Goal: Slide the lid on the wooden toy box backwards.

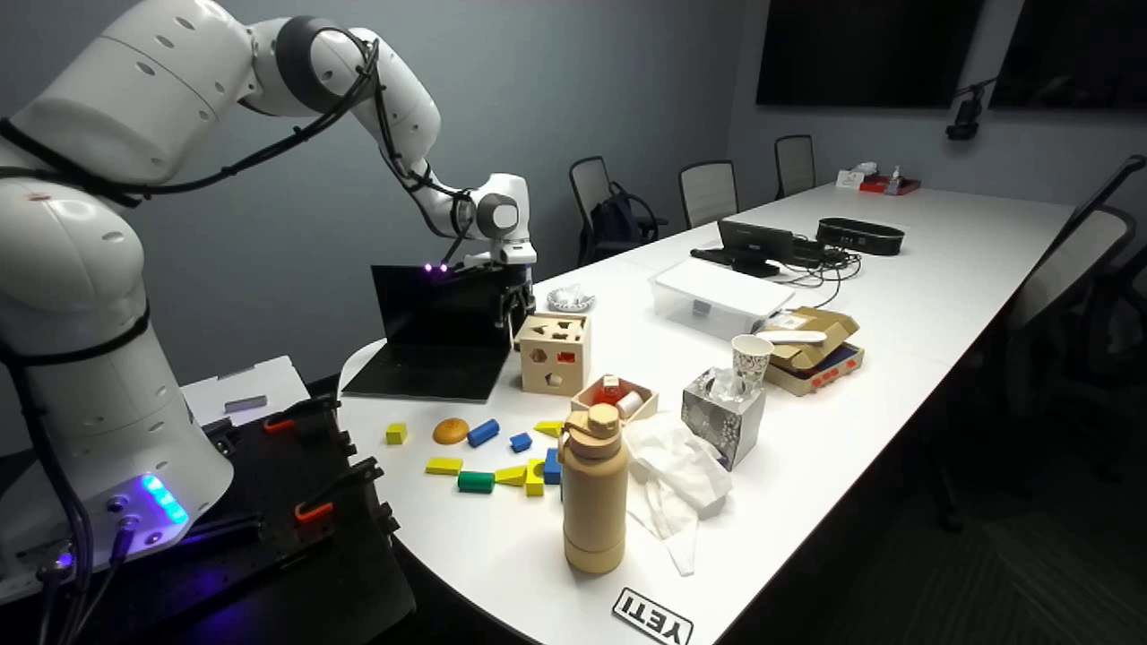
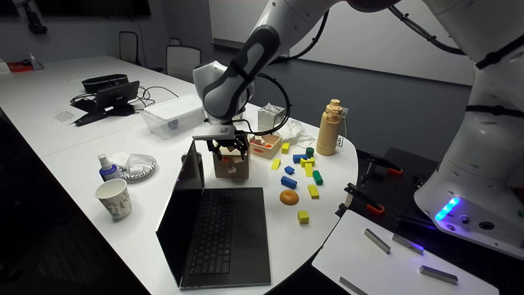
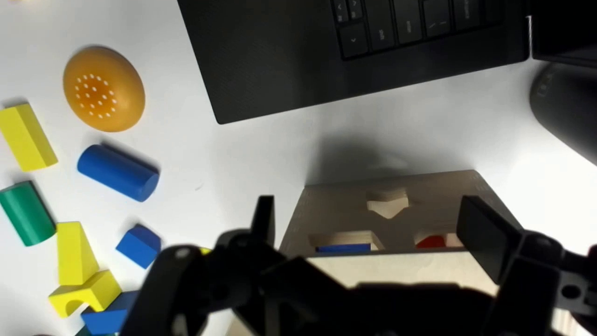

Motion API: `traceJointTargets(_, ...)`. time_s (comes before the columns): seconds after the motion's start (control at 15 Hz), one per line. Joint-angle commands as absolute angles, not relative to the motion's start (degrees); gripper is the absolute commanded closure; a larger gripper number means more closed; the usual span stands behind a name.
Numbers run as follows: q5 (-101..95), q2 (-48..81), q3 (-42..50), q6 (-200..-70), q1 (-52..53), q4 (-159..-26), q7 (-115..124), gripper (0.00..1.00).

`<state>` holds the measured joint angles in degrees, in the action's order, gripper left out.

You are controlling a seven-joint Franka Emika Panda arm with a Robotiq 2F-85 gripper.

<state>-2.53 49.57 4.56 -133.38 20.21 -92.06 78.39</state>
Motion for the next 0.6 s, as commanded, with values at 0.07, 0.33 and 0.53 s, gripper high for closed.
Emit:
traceJointTargets(0.07, -5.1, 50.0, 6.1, -131.1, 21.8, -90.5, 82.4, 0.00)
traceJointTargets(0.33, -7.0, 50.1, 6.7, -131.0, 22.5, -90.4, 84.5, 0.00)
traceJointTargets(0.53, -7.9, 49.9, 6.5, -132.5, 22.5, -90.7, 84.6, 0.00)
